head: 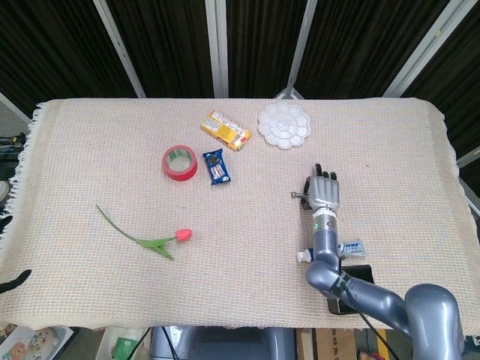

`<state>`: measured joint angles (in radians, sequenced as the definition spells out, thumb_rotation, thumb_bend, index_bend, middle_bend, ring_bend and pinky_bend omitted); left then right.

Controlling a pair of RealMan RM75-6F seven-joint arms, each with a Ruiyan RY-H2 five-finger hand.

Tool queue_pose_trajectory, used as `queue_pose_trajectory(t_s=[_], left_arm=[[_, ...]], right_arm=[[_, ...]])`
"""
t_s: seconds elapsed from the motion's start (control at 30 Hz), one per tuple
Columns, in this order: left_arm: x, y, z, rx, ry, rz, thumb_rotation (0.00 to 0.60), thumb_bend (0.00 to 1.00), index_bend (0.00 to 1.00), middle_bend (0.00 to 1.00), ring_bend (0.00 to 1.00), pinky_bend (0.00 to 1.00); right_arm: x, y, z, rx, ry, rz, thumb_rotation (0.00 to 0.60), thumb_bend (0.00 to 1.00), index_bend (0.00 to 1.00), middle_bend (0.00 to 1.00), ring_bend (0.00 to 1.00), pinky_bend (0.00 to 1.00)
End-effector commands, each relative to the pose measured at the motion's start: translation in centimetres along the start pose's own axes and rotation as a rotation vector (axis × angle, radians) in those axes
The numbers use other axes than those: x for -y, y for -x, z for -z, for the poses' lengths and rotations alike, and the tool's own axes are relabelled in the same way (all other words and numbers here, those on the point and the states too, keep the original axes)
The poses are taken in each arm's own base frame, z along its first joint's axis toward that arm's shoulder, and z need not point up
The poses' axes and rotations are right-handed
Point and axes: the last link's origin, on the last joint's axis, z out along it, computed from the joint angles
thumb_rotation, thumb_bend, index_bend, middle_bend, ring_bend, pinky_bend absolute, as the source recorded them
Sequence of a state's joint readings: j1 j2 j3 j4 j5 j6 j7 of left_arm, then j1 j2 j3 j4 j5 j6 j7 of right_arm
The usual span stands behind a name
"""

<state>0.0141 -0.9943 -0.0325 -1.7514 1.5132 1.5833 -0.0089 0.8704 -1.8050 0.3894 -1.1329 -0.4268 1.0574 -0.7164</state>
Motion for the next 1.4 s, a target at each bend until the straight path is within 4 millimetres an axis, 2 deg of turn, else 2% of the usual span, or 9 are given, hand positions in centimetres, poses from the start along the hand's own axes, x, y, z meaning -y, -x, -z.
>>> queue_pose_trajectory(t_s=[0.03,0.87,1.13,1.4], left_arm=[[-0.01,-0.01,0.00,-0.001,0.000,0.000,0.600,0.24,0.12,0.00,0.00,0.00],[-0.21,0.24,-0.07,0.006,0.000,-0.008,0.600,0.24,0.13,0.00,0.00,0.00],[-0.21,0.26,-0.08,0.006,-0.002,-0.010,0.600,0.24,0.13,0.00,0.00,0.00],[-0.18,0.20,-0.06,0.003,-0.002,-0.009,0.600,0.24,0.14,0.00,0.00,0.00]], right_arm=[[0.09,0.09,0.01,0.002,-0.002,0.002,0.600,0.33,0.55,0.10,0.18,0.13],[-0.61,-0.25,-0.25,0.020,0.009,0.045,0.600,0.34,0.59,0.11,0.19,0.14],[-0.59,-0.49,-0.02,0.047,-0.009,0.070,0.600,0.34,0.54,0.11,0.17,0.14],[-0.48,-0.63,0.09,0.051,-0.010,0.070,0.600,0.34,0.54,0.11,0.17,0.14]])
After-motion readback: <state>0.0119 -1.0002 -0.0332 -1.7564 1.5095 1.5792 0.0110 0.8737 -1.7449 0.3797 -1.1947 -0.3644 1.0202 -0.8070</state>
